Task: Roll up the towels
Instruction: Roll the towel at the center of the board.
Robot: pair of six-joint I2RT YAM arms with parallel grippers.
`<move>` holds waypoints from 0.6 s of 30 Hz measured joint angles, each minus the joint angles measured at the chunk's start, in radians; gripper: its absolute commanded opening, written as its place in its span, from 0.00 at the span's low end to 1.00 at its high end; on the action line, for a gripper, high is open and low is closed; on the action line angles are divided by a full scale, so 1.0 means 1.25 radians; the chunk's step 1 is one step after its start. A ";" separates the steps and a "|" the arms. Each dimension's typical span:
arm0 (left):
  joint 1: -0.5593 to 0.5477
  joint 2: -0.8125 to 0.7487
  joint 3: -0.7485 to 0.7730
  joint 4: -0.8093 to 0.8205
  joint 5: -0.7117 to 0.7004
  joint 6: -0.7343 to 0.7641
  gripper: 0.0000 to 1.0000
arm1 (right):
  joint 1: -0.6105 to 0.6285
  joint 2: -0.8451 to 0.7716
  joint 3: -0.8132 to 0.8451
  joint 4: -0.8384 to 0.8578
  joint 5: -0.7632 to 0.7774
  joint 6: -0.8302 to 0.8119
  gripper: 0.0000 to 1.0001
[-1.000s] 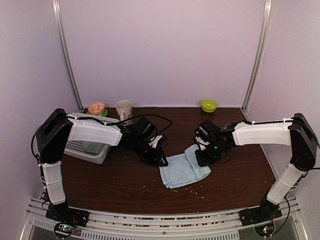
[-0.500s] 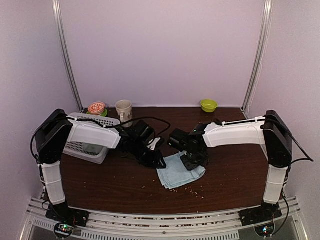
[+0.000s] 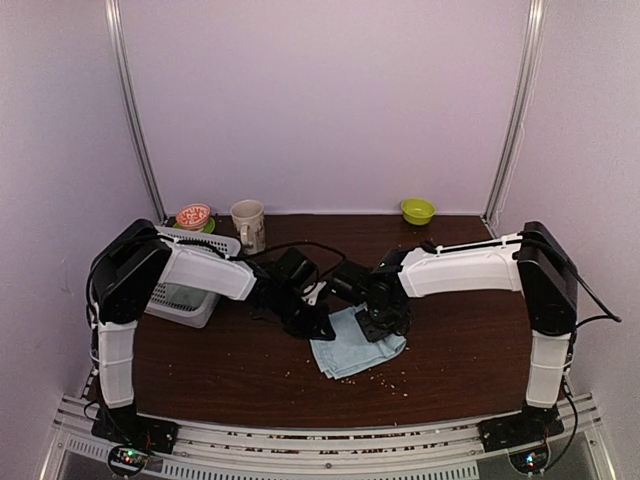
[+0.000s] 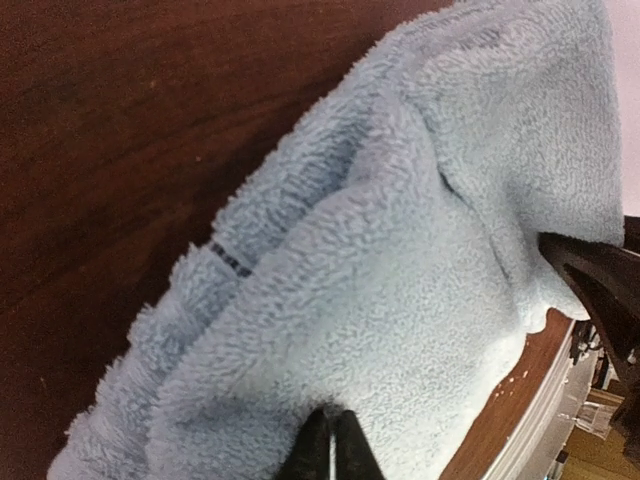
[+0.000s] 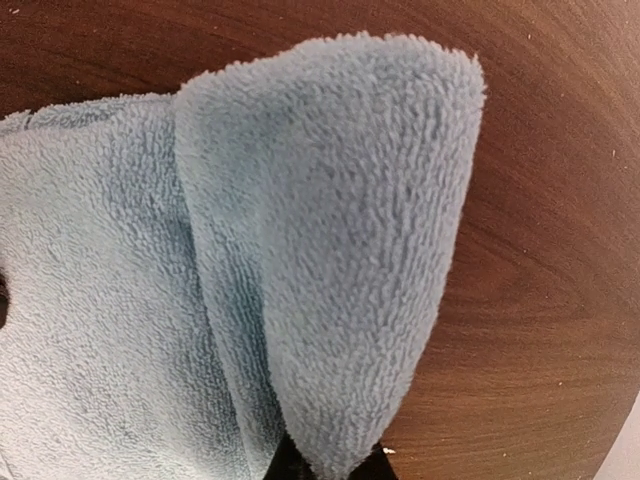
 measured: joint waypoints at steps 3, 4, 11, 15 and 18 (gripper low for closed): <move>0.001 0.003 0.004 -0.001 -0.002 -0.005 0.00 | 0.000 0.000 0.000 0.007 -0.001 0.004 0.13; 0.001 0.003 0.005 -0.002 -0.002 -0.006 0.00 | 0.000 -0.001 0.000 0.010 -0.002 0.006 0.14; 0.001 0.005 0.007 -0.003 -0.004 -0.007 0.00 | 0.000 -0.013 0.000 0.028 -0.007 0.015 0.21; 0.001 0.005 0.007 -0.002 -0.004 -0.007 0.00 | 0.000 -0.025 0.000 0.040 -0.021 0.017 0.24; 0.001 0.005 0.007 -0.002 -0.004 -0.007 0.00 | 0.002 -0.031 0.000 0.054 -0.037 0.018 0.24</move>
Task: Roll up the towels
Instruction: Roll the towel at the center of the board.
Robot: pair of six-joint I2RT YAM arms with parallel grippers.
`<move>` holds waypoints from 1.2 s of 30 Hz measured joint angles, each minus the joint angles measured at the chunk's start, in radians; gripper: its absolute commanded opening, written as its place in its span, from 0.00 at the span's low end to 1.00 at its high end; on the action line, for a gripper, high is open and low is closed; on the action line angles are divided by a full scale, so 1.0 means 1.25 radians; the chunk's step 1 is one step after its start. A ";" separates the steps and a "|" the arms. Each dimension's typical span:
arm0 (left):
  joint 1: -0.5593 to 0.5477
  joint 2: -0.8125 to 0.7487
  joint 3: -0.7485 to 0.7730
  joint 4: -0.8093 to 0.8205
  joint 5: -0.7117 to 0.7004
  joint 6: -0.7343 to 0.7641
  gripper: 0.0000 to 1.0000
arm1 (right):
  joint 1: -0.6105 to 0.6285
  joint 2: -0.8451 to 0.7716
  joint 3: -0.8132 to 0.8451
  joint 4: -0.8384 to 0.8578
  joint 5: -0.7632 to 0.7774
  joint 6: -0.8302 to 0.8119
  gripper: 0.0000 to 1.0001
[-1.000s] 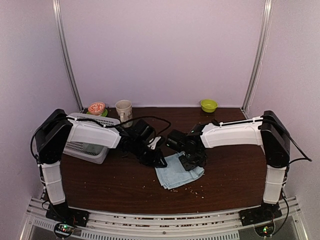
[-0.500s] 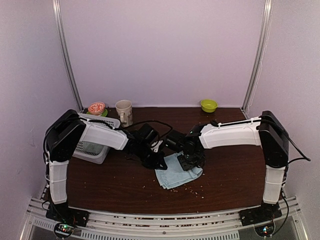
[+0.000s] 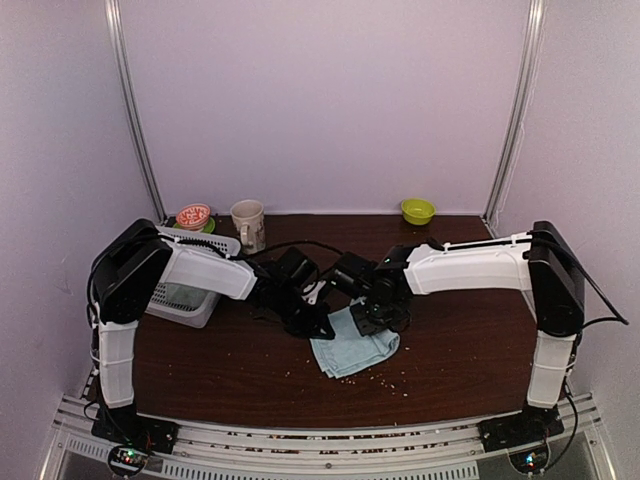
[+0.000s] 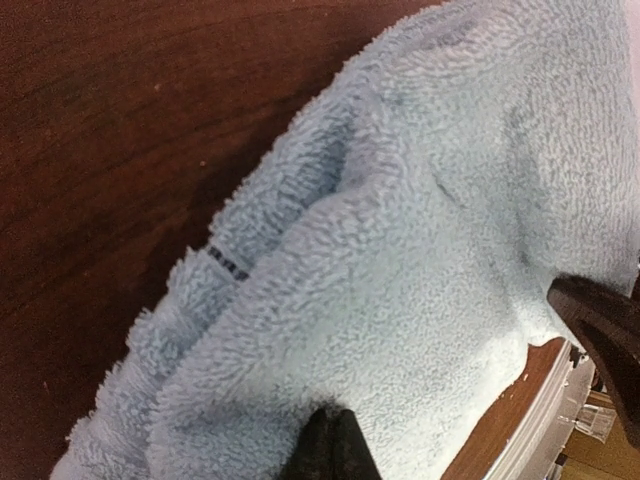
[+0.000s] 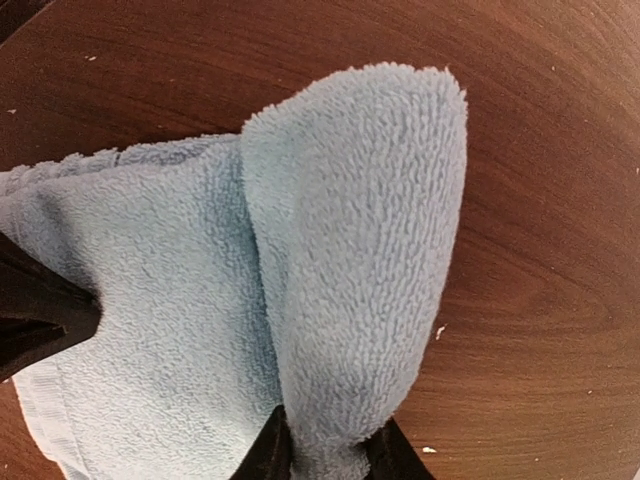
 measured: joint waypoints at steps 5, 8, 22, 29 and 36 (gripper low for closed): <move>0.000 0.001 0.001 0.000 0.000 0.000 0.00 | 0.006 -0.001 -0.002 0.034 -0.045 0.000 0.26; 0.000 0.001 0.001 0.000 0.000 0.000 0.00 | 0.006 -0.004 -0.013 0.066 -0.081 0.001 0.27; 0.006 -0.030 0.003 -0.075 -0.019 0.036 0.15 | 0.006 -0.049 -0.101 0.211 -0.218 -0.024 0.39; 0.018 -0.115 0.003 -0.164 -0.028 0.069 0.32 | 0.006 -0.050 -0.145 0.284 -0.276 -0.061 0.47; 0.019 -0.161 0.003 -0.133 -0.006 0.057 0.32 | -0.002 -0.079 -0.213 0.385 -0.326 -0.068 0.58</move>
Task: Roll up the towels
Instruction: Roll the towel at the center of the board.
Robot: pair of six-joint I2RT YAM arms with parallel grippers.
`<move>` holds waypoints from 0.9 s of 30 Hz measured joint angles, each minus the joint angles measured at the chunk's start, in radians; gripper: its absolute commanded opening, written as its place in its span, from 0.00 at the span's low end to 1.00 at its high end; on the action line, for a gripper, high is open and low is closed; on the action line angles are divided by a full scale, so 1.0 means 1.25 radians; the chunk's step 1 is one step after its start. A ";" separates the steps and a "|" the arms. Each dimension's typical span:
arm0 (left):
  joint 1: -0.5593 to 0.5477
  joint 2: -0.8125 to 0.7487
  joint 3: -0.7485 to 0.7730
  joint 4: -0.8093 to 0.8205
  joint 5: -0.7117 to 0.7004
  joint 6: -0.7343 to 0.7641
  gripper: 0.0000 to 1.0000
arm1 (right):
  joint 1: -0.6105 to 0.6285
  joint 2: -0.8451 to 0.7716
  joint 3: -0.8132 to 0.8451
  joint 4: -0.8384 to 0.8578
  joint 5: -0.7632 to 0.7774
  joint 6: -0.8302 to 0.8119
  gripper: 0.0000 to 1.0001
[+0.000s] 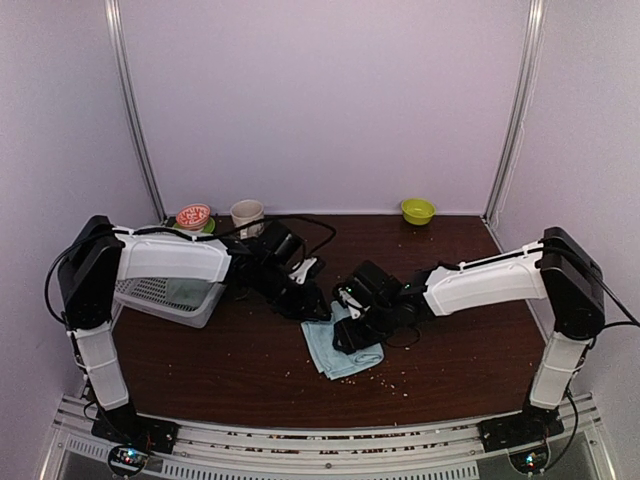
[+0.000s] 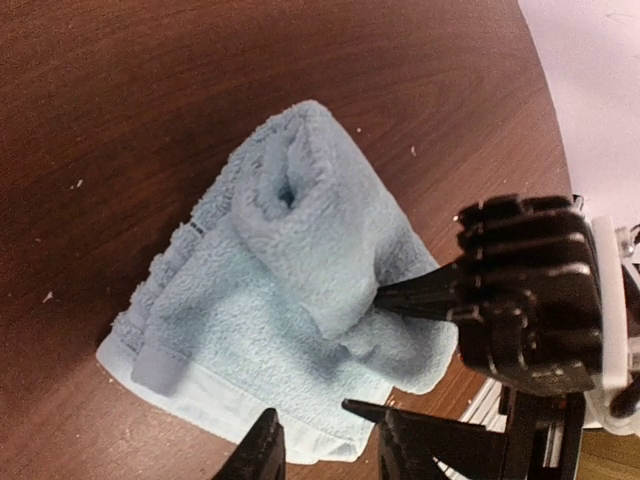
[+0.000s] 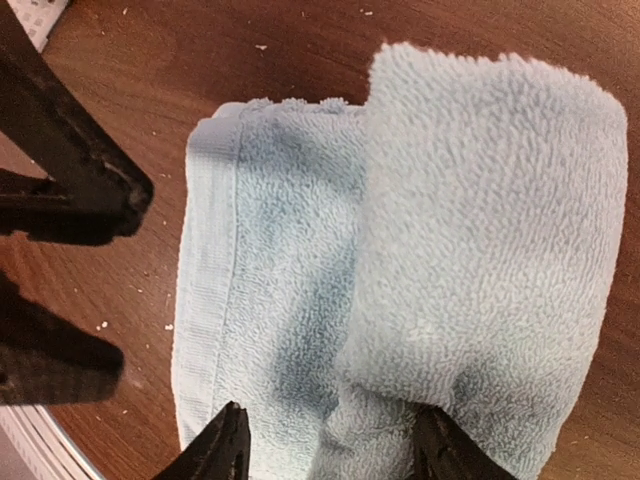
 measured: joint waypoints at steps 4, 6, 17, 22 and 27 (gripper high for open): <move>0.000 0.026 0.003 0.051 0.025 -0.028 0.32 | -0.012 -0.024 -0.049 0.063 -0.025 0.003 0.59; 0.000 0.044 0.007 0.075 0.033 -0.038 0.32 | -0.017 -0.028 -0.065 0.087 -0.037 0.003 0.59; 0.003 0.117 0.032 0.182 0.067 -0.093 0.29 | -0.028 -0.033 -0.090 0.137 -0.068 0.007 0.59; 0.010 0.150 0.050 0.210 0.074 -0.120 0.24 | -0.029 -0.033 -0.090 0.139 -0.075 0.005 0.59; 0.023 0.186 0.050 0.245 0.088 -0.164 0.19 | -0.030 -0.033 -0.090 0.139 -0.079 0.001 0.58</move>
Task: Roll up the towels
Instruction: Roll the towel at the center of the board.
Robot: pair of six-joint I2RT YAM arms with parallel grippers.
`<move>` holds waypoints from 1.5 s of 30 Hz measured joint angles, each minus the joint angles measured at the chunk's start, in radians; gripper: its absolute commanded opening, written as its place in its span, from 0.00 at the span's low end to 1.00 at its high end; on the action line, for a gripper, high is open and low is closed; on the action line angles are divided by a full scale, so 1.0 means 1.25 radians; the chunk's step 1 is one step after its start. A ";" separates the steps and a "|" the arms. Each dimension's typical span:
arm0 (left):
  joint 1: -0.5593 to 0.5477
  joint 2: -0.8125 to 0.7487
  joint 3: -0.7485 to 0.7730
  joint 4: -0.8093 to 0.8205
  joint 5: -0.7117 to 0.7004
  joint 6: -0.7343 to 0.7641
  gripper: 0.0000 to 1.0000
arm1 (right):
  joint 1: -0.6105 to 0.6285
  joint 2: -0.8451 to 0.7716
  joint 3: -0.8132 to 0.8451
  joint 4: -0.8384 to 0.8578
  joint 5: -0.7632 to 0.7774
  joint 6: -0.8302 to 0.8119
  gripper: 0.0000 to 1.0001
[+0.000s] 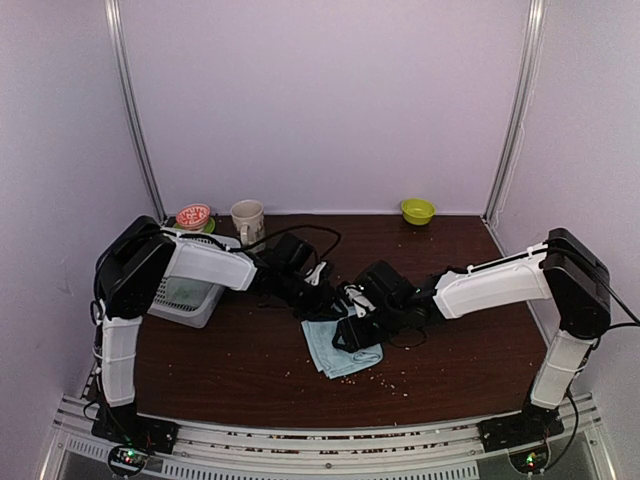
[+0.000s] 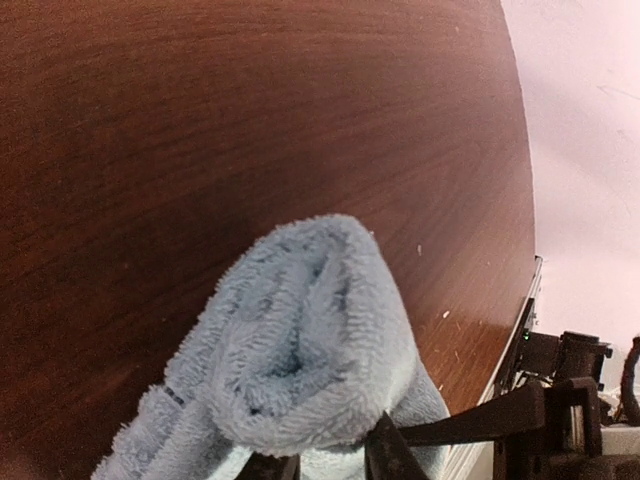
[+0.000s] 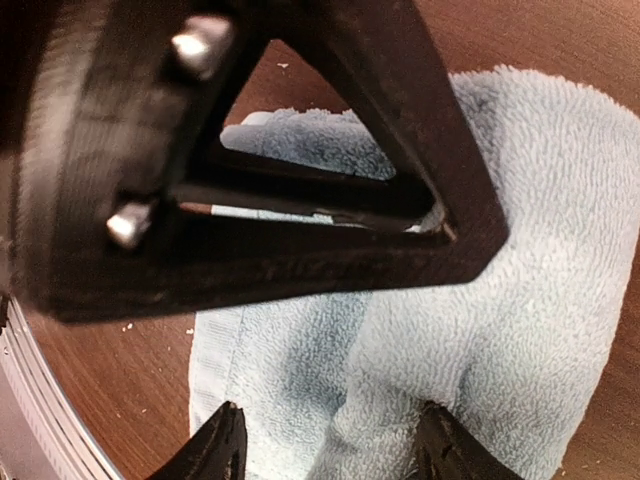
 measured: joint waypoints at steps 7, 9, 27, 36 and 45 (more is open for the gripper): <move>0.023 0.047 0.001 0.021 0.033 -0.062 0.10 | 0.000 -0.005 0.001 -0.005 -0.001 -0.009 0.59; 0.025 0.051 0.002 0.024 0.041 -0.073 0.07 | 0.000 -0.010 0.009 -0.024 -0.001 -0.019 0.59; 0.026 0.060 0.008 0.034 0.047 -0.091 0.03 | -0.007 -0.106 0.030 -0.182 0.050 -0.040 0.25; 0.026 0.031 -0.009 -0.006 0.039 -0.063 0.24 | 0.012 -0.017 0.030 -0.189 0.046 -0.049 0.23; 0.027 -0.118 -0.027 -0.155 0.009 0.018 0.24 | 0.014 -0.016 0.030 -0.189 0.047 -0.061 0.24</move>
